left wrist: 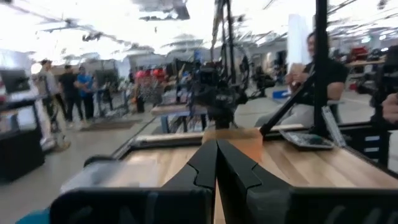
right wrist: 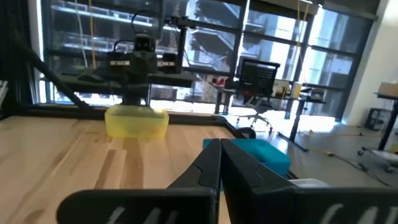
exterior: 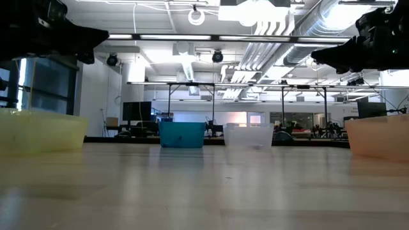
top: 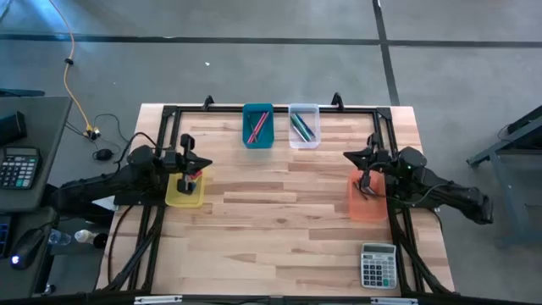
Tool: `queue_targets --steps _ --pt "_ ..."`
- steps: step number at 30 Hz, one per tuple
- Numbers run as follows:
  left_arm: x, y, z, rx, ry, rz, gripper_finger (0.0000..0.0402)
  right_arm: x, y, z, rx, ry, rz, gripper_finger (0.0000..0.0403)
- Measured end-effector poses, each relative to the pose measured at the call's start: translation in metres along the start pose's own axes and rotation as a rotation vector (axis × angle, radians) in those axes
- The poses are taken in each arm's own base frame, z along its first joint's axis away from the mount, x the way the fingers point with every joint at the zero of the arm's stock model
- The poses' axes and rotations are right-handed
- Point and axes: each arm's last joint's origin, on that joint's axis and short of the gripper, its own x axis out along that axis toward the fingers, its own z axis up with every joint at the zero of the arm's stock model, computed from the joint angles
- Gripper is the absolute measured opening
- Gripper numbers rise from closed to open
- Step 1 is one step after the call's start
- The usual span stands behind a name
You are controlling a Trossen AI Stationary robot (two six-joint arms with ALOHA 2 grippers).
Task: Sort crayons/erasers/pens/pencils in bins
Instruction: Return to Home Position
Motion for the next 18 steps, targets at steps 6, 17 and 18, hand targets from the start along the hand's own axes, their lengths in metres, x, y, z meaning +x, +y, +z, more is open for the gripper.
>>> queue_targets --steps 6,17,18 --pt "-0.0064 -0.0011 -0.0032 -0.018 0.031 0.037 0.0000 -0.0005 -0.0036 0.0001 0.028 -0.001 -0.037 0.0000" --pt "-0.0079 0.0016 -0.0073 -0.041 0.075 0.155 0.0000 -0.0009 -0.0070 -0.0031 0.086 0.036 -0.159 0.0000" --pt "-0.0080 0.0015 -0.0078 -0.043 0.080 0.154 0.0000 -0.0009 -0.0068 -0.0037 0.087 0.043 -0.157 0.0000"
